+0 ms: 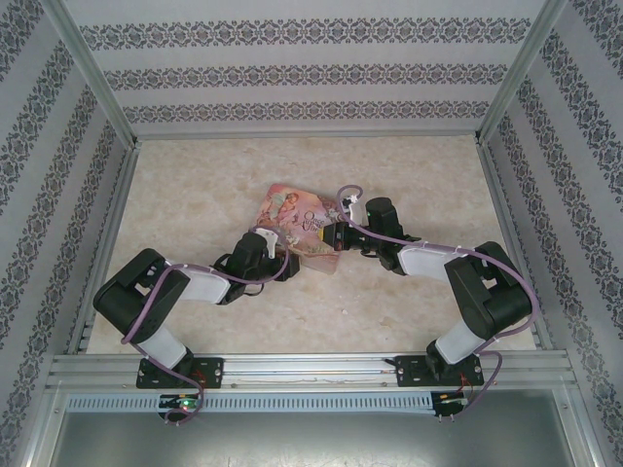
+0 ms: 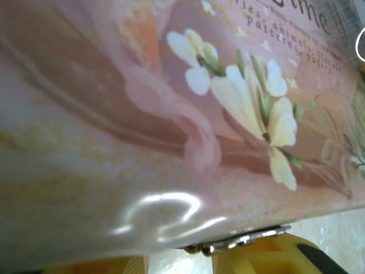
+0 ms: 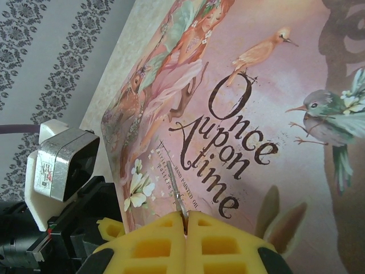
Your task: Unlock the padlock with the key
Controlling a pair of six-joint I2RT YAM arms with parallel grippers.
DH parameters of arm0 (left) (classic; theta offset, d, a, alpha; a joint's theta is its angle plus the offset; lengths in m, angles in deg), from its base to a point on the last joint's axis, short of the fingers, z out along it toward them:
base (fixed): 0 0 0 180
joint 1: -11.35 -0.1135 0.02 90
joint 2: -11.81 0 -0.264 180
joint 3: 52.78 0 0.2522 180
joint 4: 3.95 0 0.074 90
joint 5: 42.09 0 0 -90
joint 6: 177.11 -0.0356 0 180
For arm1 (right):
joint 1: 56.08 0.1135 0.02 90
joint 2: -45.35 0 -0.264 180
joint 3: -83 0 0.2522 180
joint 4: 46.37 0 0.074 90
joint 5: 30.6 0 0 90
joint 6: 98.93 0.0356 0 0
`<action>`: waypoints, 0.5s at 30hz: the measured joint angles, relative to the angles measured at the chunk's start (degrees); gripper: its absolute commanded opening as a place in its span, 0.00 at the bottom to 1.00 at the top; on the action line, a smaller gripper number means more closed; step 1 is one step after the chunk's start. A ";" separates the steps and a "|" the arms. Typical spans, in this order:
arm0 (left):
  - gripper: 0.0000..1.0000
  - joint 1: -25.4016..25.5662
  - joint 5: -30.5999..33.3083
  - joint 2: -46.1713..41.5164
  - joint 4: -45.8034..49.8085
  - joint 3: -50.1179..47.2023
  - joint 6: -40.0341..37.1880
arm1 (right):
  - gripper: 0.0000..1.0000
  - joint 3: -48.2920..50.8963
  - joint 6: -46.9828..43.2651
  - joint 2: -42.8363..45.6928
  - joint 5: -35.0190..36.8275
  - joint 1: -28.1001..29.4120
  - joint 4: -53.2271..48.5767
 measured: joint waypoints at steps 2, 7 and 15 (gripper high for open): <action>0.27 0.09 0.39 0.04 0.00 0.15 0.44 | 0.00 0.00 -0.04 0.09 0.07 0.00 -0.02; 0.26 0.94 0.96 0.04 0.00 0.50 1.75 | 0.00 0.57 -0.76 2.12 0.22 0.07 -2.23; 0.25 2.80 0.44 -0.20 0.11 2.14 4.96 | 0.00 4.83 -4.94 14.01 0.66 0.07 -6.25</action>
